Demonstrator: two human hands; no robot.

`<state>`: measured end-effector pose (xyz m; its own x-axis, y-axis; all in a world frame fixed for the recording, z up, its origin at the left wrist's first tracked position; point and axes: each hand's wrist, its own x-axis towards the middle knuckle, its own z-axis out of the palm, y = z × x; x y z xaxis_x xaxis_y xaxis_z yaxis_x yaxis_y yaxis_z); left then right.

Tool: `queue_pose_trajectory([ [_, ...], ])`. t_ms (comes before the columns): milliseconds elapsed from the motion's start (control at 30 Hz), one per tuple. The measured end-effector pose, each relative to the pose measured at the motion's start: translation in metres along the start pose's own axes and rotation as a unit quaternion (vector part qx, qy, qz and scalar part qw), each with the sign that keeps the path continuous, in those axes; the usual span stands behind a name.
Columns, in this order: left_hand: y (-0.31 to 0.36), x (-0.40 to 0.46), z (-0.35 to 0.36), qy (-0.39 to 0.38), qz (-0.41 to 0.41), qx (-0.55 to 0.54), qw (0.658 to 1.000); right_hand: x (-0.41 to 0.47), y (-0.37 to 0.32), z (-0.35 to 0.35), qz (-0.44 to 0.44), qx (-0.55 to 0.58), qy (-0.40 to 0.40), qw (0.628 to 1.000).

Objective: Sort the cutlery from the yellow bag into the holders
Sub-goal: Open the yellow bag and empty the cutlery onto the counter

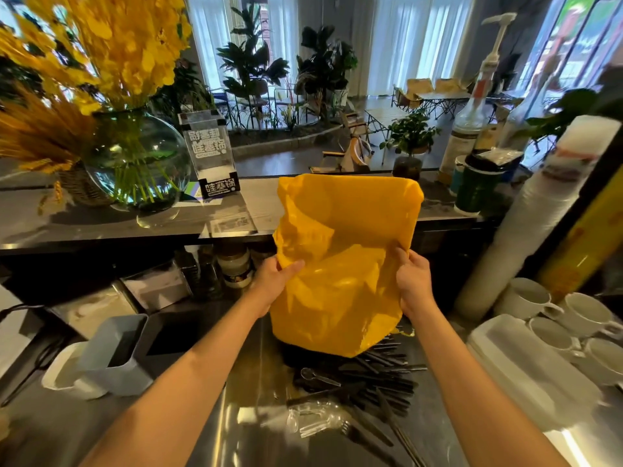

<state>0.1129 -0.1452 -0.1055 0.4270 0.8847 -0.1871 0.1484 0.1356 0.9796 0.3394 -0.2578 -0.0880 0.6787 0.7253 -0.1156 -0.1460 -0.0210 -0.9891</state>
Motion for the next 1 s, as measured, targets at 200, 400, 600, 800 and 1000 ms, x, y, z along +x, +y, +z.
queue_pose_trajectory([
  [200,0.0,0.0,0.013,0.148,0.043,-0.035,0.987,-0.017,0.02,-0.024,0.054,-0.072,-0.147,0.985],
  [400,-0.002,-0.005,0.034,0.109,0.084,0.018,0.99,-0.018,0.038,-0.054,-0.005,-0.095,-0.024,0.995],
  [600,-0.008,-0.007,0.073,0.078,0.027,0.027,0.996,-0.016,0.032,-0.097,0.013,-0.064,-0.01,0.998],
  [800,-0.003,-0.013,0.139,0.036,0.047,-0.011,0.998,-0.024,0.021,-0.153,-0.044,-0.113,0.114,0.986],
  [1000,-0.017,-0.025,0.209,-0.038,0.074,0.059,0.995,-0.042,0.033,-0.23,-0.02,-0.065,0.251,0.966],
])
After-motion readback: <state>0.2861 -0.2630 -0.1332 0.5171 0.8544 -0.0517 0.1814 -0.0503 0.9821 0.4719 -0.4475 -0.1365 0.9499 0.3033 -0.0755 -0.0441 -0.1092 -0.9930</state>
